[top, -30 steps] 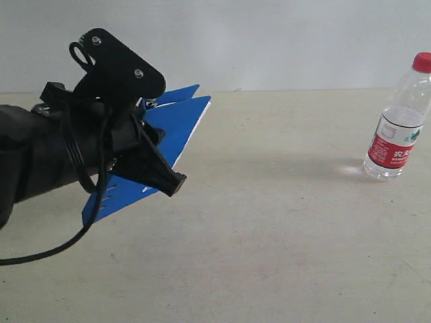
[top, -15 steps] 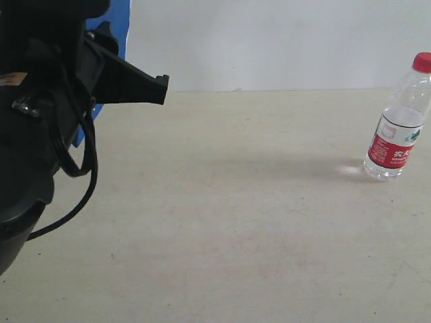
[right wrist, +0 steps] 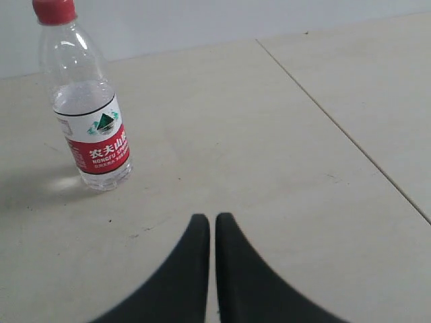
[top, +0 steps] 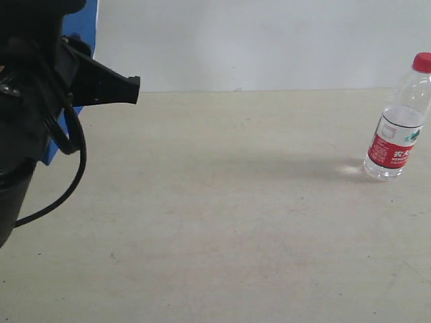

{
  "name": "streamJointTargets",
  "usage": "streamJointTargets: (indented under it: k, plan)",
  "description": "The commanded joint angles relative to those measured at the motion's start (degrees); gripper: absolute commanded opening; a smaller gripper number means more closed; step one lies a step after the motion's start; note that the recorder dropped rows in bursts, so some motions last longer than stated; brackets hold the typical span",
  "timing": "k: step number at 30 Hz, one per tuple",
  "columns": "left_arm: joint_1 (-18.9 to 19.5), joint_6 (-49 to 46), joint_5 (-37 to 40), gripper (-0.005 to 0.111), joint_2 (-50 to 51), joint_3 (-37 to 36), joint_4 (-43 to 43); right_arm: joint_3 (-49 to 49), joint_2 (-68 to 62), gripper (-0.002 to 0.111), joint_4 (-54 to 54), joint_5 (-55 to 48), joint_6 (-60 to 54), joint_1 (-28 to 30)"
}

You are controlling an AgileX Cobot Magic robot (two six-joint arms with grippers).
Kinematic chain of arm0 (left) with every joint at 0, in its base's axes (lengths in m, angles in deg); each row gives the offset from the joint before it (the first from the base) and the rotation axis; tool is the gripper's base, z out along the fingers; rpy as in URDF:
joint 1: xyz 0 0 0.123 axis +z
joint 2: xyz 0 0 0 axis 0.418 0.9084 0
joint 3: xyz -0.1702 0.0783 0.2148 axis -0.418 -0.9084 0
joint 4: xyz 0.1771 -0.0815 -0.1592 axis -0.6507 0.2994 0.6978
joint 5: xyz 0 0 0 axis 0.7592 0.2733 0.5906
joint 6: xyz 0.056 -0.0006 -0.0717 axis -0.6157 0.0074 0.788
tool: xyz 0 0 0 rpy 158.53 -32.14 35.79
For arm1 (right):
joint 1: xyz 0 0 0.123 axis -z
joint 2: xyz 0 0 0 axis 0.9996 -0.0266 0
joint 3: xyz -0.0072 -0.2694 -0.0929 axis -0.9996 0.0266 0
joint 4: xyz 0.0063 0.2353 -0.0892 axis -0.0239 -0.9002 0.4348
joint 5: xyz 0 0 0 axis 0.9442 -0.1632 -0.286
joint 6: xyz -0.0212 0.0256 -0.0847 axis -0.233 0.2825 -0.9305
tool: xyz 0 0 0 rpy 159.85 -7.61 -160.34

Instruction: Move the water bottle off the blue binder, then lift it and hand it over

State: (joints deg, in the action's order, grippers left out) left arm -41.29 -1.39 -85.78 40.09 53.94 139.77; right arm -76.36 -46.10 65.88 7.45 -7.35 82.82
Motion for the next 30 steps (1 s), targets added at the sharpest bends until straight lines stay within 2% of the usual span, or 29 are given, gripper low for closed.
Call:
streamJointTargets:
  k: [1,9,19,22,26,28,30]
  plan:
    - [0.9,2.7,-1.9,0.005,-3.0,0.5,-1.4,0.1,0.2,0.001,0.4,-0.4,-0.6,-0.1]
    - [0.9,3.7,-1.9,0.005,-8.6,0.5,-4.1,0.1,0.2,0.001,0.3,-0.4,-0.6,-0.1]
    - [0.9,1.4,-0.6,0.008,-9.1,0.5,-4.1,0.1,0.2,0.001,0.3,-0.3,-0.6,-0.1]
    - [0.9,1.4,7.3,0.021,-9.1,0.5,-4.1,0.1,0.2,0.001,0.3,-0.3,-0.6,-0.1]
    - [0.9,-1.5,19.1,0.048,-9.1,0.5,-4.1,0.1,0.2,0.001,0.3,-0.3,-0.6,-0.1]
    - [0.9,-6.1,21.0,0.059,-9.1,0.5,-4.1,0.1,0.2,0.001,0.3,-0.3,-0.6,-0.1]
    - [0.9,-11.1,21.3,0.065,-9.1,0.5,-4.1,0.1,0.2,0.001,0.3,-0.3,-0.6,-0.1]
